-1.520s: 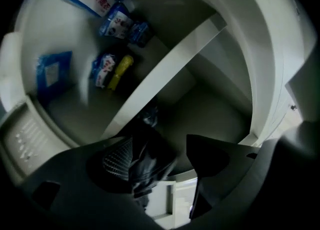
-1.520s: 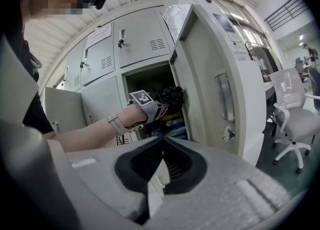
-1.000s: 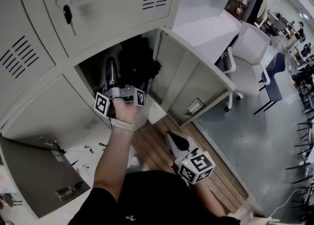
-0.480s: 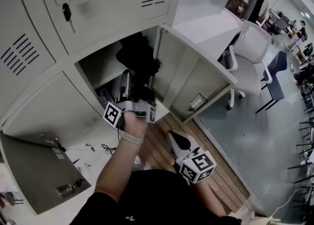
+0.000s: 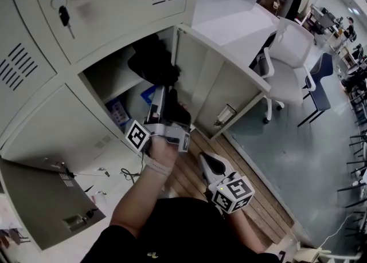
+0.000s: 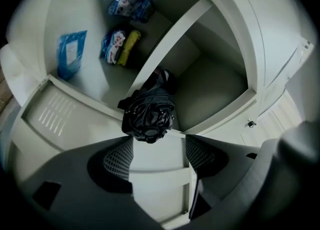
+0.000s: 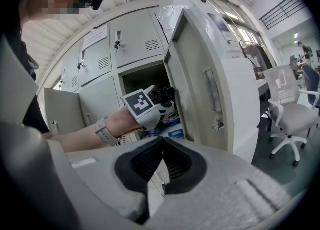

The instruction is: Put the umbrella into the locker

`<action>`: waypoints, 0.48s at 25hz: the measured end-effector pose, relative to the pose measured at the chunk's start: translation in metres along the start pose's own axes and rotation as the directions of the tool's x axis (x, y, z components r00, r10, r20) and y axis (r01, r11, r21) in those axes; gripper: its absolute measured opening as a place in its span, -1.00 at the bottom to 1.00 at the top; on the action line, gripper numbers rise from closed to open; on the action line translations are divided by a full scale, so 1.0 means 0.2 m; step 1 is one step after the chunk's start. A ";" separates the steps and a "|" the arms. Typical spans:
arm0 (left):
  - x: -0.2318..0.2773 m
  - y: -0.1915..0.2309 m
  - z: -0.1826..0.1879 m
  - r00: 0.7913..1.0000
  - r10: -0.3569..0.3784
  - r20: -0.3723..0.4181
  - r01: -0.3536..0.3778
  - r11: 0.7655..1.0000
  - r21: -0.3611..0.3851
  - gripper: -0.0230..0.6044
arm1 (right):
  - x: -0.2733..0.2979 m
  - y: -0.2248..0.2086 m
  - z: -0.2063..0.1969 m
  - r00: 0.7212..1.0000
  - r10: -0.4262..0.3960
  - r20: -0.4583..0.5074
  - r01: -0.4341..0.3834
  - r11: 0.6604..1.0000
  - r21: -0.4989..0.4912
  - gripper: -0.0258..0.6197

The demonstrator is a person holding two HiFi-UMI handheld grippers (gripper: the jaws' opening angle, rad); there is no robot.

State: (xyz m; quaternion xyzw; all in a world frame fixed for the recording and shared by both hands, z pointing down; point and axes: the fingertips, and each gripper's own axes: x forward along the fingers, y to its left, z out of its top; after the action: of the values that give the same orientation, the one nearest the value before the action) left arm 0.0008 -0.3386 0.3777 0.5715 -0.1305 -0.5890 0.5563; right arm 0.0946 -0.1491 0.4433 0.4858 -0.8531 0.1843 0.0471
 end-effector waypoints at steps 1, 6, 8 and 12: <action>0.02 0.00 0.01 1.000 -0.003 0.001 0.003 1.000 0.005 0.10 | -0.01 -0.01 -0.01 1.000 -0.005 -0.001 0.005 1.000 0.002 -0.93; 0.09 0.00 0.04 1.000 0.015 -0.012 -0.015 0.999 0.037 0.08 | -0.01 -0.01 0.00 1.000 -0.020 0.001 0.020 1.000 0.004 -0.93; 0.10 -0.01 0.06 1.000 0.024 -0.008 -0.023 0.998 0.064 0.08 | 0.00 -0.01 0.01 1.000 -0.024 0.004 0.024 1.000 0.002 -0.93; 0.17 -0.03 0.15 0.999 0.020 0.030 -0.024 0.993 0.115 0.08 | 0.01 -0.02 0.01 0.999 -0.032 0.003 0.032 0.999 0.000 -0.93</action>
State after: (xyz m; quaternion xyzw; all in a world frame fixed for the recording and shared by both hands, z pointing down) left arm -0.0176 -0.3776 0.3650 0.5927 -0.1784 -0.5824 0.5270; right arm 0.0975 -0.1531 0.4420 0.4999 -0.8452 0.1827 0.0488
